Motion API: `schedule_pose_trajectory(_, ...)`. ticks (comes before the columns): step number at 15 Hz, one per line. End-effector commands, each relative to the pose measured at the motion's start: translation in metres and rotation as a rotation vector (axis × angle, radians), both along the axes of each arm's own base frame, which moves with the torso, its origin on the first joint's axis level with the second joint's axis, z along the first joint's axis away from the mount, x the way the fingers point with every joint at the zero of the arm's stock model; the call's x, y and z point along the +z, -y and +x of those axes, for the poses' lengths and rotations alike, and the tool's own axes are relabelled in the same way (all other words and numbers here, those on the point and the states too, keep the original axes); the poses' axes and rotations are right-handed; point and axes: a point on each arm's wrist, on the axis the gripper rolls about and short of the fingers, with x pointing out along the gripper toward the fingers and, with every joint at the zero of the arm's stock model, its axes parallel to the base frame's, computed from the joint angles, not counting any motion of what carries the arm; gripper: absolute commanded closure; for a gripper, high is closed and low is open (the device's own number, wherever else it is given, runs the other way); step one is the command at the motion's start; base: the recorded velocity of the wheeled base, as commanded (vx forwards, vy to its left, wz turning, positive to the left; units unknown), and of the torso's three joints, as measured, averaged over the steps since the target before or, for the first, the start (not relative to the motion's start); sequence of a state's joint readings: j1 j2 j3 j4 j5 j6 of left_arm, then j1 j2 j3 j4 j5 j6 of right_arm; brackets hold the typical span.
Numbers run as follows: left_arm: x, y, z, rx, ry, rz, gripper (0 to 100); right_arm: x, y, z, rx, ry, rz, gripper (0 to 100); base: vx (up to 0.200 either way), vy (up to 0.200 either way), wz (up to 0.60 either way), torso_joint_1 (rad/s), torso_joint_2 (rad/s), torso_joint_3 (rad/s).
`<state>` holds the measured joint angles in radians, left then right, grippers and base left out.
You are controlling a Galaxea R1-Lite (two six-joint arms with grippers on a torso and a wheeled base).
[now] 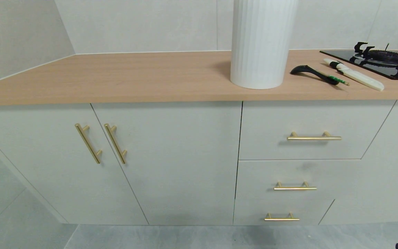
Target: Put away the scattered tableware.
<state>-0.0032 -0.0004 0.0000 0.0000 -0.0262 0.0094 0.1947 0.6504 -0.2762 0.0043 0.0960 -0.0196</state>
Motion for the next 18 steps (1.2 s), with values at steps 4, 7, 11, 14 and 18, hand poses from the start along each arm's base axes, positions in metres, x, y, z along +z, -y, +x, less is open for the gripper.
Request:
schedule_pose_trajectory(4,0.0,0.0,0.0,0.0,0.0,0.0,0,0.005,-0.016,0.063,0.035,-0.138,-0.03,0,0.0,0.0,0.0,0.0,0.0,0.0)
schedule_pose_trajectory(7,0.0,0.0,0.0,0.0,0.0,0.0,0,0.0,-0.025,0.098,0.06,-0.205,-0.033,0,0.0,0.0,0.0,0.0,0.0,0.0)
schedule_pose_trajectory(11,0.0,0.0,0.0,0.0,0.0,0.0,0,-0.028,-0.04,0.165,0.053,-0.269,-0.055,0,0.0,0.0,0.0,0.0,0.0,0.0)
schedule_pose_trajectory(14,0.0,0.0,0.0,0.0,0.0,0.0,0,-0.045,-0.042,0.194,0.024,-0.287,-0.07,0,0.0,0.0,0.0,0.0,0.0,0.0)
schedule_pose_trajectory(18,0.0,0.0,0.0,0.0,0.0,0.0,0,-0.074,-0.045,0.214,-0.01,-0.271,-0.077,0,0.0,0.0,0.0,0.0,0.0,0.0)
